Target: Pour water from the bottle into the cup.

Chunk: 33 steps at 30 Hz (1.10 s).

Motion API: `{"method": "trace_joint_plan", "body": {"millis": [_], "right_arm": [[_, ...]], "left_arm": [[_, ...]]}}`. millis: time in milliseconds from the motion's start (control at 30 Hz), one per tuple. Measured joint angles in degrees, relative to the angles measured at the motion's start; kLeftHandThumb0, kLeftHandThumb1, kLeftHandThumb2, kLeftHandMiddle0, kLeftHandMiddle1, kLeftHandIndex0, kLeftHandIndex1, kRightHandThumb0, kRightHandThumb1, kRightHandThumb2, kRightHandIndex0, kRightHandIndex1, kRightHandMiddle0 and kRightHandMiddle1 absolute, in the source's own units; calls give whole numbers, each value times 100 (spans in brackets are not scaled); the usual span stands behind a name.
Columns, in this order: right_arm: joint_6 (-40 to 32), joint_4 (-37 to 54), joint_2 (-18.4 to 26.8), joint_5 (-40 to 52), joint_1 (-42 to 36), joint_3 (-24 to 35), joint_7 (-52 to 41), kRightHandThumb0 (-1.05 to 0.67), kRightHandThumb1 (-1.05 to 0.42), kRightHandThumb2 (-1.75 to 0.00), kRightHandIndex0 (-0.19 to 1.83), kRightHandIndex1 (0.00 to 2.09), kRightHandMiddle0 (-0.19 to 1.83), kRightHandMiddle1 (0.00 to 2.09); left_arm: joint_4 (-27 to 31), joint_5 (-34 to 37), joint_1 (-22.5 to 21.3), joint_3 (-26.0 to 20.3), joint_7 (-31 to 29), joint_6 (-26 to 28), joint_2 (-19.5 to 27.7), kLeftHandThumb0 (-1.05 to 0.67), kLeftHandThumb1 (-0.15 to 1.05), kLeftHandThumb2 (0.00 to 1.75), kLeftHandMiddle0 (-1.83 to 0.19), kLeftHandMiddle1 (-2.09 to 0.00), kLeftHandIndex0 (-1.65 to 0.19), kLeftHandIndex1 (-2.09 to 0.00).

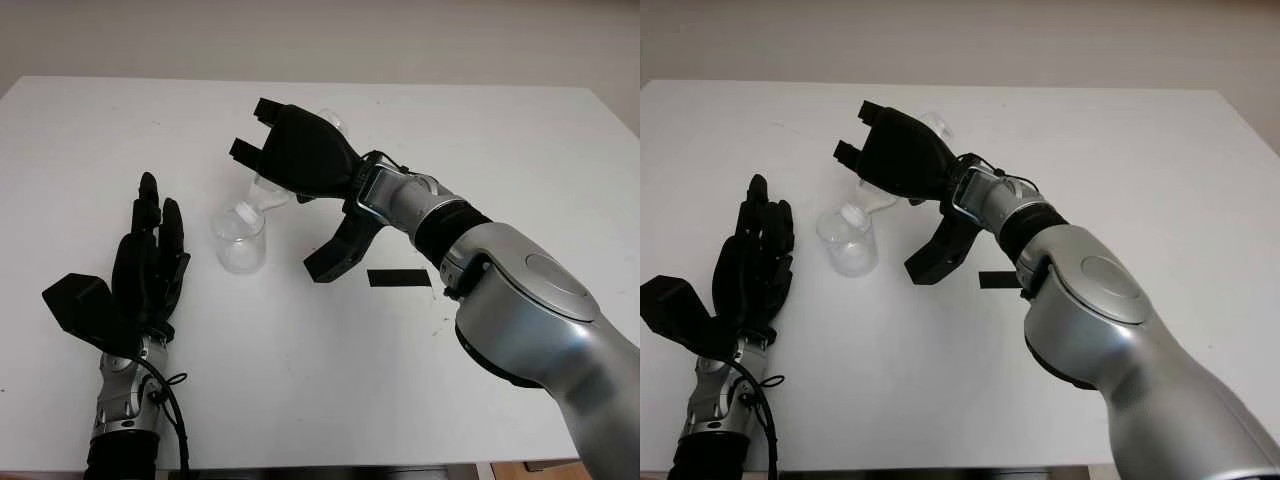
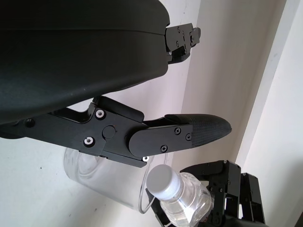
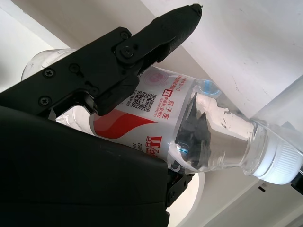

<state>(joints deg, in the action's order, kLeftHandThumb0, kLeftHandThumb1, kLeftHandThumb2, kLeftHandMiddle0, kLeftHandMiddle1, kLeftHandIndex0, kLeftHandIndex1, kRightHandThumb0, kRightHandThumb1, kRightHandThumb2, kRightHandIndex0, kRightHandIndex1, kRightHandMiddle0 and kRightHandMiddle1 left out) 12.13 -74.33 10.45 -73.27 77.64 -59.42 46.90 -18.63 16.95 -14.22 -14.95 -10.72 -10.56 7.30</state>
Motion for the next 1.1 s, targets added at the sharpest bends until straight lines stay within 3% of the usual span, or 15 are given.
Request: {"method": "trace_joint_plan", "body": {"millis": [267,367,467,533,600,633,667,700,900,1033,1100], "right_arm": [[-20,-1,-58,135,2,41,157,-39,-99,-5,110,209,40,209],[351,-1,-75,661,-2,446,142,-35,-96,-4,105,209,35,199],[962,2,-83,1513,-36,1133,-59,-30,-100,-7,105,209,44,207],[1198,20,-89,2187,-126,1706,-395,-26,-103,-8,125,209,82,209],[1368,35,-85,2737,-273,2175,-690,-23,-102,-12,141,209,106,209],[1516,46,-79,3034,-377,2422,-881,-18,-90,-37,154,209,129,209],[1699,77,-72,3381,-506,2700,-1173,-17,-71,-77,168,209,155,209],[1836,117,-76,3750,-637,2988,-1498,-17,-65,-86,169,209,160,209],[2177,592,65,5434,-1422,4380,-3154,-17,-67,-86,162,209,158,209],[2174,1203,195,6162,-2073,4939,-4017,-15,-77,-71,151,209,147,209],[1754,1766,198,6477,-2569,5163,-4394,-18,-85,-55,143,209,135,209]], "left_arm": [[-15,6,-15,-3,-13,1,4,-69,105,49,15,-5,15,-5],[-18,-7,-20,-1,-5,1,11,-69,105,49,14,-6,14,-6],[-30,-7,-28,-3,-5,-3,16,-69,105,49,13,-6,13,-6],[-32,-7,-31,-2,-5,-3,16,-69,105,48,13,-6,13,-6],[-31,-6,-31,-6,-6,-2,17,-69,105,48,14,-5,14,-5],[-30,-3,-30,-7,-11,-3,18,-69,105,48,14,-5,15,-5],[-30,0,-30,-10,-20,-3,22,-69,105,48,14,-5,15,-5],[-30,0,-30,-10,-24,-2,25,-69,105,48,14,-5,15,-5],[-25,3,-16,-12,-62,29,60,-69,105,49,16,-5,15,-5],[-19,30,-15,-25,-72,84,69,-69,105,48,17,-5,16,-5],[-19,51,-17,-35,-98,122,79,-69,105,47,17,-5,16,-5]]}}
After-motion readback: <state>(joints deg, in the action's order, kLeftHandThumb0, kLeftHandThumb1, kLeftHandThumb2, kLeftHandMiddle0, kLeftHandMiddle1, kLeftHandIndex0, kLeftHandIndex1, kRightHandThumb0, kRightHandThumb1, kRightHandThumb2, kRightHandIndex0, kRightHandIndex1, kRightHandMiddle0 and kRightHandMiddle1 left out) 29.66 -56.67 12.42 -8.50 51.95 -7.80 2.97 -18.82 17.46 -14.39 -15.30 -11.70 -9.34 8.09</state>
